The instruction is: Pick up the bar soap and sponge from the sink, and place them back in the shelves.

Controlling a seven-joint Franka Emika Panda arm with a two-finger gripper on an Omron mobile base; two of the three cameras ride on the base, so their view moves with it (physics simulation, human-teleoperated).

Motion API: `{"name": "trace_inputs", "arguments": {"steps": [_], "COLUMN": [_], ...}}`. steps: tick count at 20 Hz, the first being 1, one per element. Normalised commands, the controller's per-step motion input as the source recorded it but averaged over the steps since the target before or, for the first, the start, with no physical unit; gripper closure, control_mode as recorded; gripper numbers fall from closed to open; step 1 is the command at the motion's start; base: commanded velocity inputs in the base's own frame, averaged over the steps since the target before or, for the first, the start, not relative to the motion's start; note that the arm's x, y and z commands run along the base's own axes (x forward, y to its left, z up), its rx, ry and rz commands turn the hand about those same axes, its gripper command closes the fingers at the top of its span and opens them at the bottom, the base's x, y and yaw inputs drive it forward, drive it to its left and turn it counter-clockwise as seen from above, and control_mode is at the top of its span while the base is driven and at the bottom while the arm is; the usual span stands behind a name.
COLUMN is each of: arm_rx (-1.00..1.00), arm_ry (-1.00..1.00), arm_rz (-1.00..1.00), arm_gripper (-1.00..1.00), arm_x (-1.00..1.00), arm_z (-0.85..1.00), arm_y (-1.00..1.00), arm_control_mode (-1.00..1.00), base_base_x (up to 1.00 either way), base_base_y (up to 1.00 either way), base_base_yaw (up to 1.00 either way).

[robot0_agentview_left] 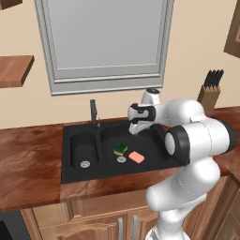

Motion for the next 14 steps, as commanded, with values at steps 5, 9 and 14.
{"name": "trace_inputs", "arguments": {"steps": [5, 9, 14], "arm_rx": [0.00, 0.00, 0.00], "arm_ry": [0.00, 0.00, 0.00], "arm_rz": [0.00, 0.00, 0.00], "arm_gripper": [-1.00, -1.00, -1.00], "arm_x": [0.00, 0.00, 0.00], "arm_z": [-0.41, -0.24, -0.19], "arm_y": [0.00, 0.00, 0.00], "arm_control_mode": [-1.00, -1.00, -1.00], "base_base_x": [0.00, 0.00, 0.00], "base_base_y": [0.00, 0.00, 0.00], "base_base_yaw": [0.00, 0.00, 0.00]}}
